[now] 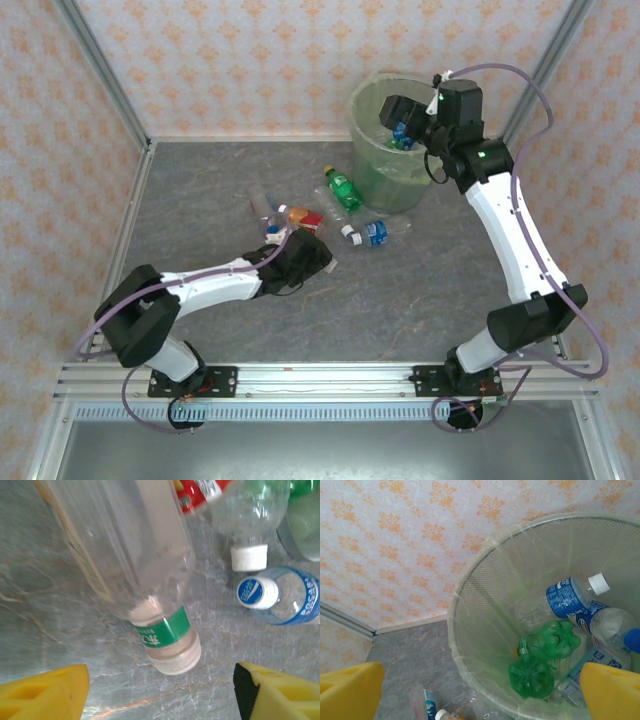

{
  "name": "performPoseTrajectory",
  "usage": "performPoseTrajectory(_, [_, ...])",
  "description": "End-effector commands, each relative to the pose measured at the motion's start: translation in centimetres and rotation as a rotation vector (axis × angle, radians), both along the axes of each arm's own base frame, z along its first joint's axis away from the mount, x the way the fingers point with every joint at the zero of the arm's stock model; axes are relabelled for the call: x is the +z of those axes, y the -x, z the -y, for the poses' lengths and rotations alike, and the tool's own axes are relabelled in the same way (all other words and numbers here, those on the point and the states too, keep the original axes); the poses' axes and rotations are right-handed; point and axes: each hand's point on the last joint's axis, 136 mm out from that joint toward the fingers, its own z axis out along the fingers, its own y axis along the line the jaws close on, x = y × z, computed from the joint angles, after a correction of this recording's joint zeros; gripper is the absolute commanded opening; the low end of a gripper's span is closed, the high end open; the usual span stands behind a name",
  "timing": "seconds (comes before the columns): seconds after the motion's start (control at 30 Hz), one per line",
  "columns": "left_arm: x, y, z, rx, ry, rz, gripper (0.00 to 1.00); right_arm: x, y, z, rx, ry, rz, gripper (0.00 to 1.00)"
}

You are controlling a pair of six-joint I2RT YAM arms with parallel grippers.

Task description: Put the plastic bottles in the bin

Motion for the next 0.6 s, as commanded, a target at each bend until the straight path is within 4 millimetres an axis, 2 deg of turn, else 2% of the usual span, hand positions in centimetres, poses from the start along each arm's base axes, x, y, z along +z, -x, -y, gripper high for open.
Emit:
performPoseTrajectory(0.0, [0.6, -1.2, 1.4, 0.061, 0.042, 0.024, 0.73, 2.6, 1.7, 0.0, 0.007, -0.052, 0.082, 1.00])
performPoseTrajectory(0.17, [-0.7, -1.6, 2.6, 0.083, 0.031, 0.002, 0.70, 2.4, 3.2, 0.7, -0.003, -0.050, 0.081, 1.00])
performPoseTrajectory(0.37, [-1.9, -2.6, 2.6, 0.151, -0.011, -0.019, 0.66, 2.3, 4.8, 1.2, -0.003, -0.048, 0.087, 1.00])
performPoseTrajectory(0.57, [-3.8, -2.8, 2.6, 0.180, -0.060, -0.070, 0.62, 2.2, 5.6, 1.3, 0.006, -0.051, 0.093, 1.00])
